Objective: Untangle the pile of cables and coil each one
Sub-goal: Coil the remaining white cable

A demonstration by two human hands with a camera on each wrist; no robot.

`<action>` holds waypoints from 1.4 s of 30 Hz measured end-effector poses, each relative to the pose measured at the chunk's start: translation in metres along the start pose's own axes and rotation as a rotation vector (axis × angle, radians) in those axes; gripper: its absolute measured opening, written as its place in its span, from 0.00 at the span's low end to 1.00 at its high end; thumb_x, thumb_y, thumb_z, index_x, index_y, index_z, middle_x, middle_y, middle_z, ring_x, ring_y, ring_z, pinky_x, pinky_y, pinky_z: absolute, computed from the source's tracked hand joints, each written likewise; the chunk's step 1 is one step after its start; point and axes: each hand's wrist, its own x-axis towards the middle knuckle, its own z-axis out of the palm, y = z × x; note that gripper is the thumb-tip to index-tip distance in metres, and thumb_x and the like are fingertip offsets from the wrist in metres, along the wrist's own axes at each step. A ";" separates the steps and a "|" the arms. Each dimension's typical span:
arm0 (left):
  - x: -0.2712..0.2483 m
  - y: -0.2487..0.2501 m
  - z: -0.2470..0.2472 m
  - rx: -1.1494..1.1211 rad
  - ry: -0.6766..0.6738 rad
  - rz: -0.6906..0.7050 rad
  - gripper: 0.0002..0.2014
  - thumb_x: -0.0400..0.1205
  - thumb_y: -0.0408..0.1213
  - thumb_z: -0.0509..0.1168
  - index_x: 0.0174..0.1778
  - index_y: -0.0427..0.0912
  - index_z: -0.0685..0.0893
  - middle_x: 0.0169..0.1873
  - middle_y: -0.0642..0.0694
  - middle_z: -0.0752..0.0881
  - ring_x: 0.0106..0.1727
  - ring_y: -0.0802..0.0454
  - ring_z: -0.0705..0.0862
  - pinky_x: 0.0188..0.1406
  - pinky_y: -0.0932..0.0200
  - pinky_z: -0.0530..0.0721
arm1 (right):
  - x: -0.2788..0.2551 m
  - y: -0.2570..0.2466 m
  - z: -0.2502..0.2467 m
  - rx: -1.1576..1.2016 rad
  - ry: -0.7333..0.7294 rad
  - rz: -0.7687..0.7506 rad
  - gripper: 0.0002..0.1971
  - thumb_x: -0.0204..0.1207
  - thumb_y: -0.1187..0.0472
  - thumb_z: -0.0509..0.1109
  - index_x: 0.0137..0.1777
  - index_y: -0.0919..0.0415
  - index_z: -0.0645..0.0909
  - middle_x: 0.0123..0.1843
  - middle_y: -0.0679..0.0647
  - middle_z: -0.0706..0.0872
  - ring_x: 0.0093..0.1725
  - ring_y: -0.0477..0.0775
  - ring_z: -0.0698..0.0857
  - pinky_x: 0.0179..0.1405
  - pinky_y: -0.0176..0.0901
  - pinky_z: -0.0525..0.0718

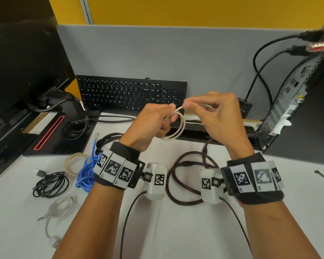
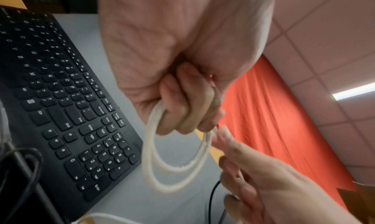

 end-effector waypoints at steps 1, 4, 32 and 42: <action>-0.001 0.001 -0.001 -0.028 0.000 -0.012 0.21 0.91 0.44 0.57 0.30 0.45 0.77 0.20 0.56 0.64 0.20 0.58 0.59 0.20 0.66 0.59 | 0.001 0.003 -0.005 -0.007 0.034 0.004 0.04 0.74 0.54 0.82 0.47 0.49 0.94 0.37 0.50 0.90 0.37 0.49 0.83 0.38 0.38 0.80; -0.004 0.002 -0.003 -0.096 0.029 0.008 0.24 0.90 0.45 0.60 0.24 0.50 0.73 0.20 0.56 0.63 0.19 0.58 0.57 0.19 0.65 0.59 | 0.002 0.012 -0.020 -0.025 0.114 -0.002 0.03 0.75 0.52 0.82 0.46 0.42 0.92 0.36 0.51 0.90 0.34 0.52 0.81 0.36 0.42 0.80; 0.001 0.001 0.000 0.465 0.210 0.347 0.24 0.93 0.43 0.50 0.36 0.39 0.82 0.29 0.46 0.90 0.30 0.54 0.83 0.35 0.64 0.78 | -0.008 0.003 0.006 -0.327 -0.776 0.009 0.09 0.82 0.57 0.75 0.59 0.46 0.92 0.35 0.43 0.88 0.35 0.40 0.86 0.35 0.29 0.81; -0.005 0.001 -0.017 0.305 0.114 0.282 0.21 0.93 0.43 0.50 0.34 0.44 0.74 0.23 0.51 0.72 0.25 0.53 0.68 0.27 0.59 0.70 | 0.000 -0.007 -0.045 -0.223 0.041 -0.138 0.04 0.80 0.56 0.77 0.47 0.54 0.92 0.41 0.43 0.91 0.43 0.45 0.89 0.49 0.45 0.89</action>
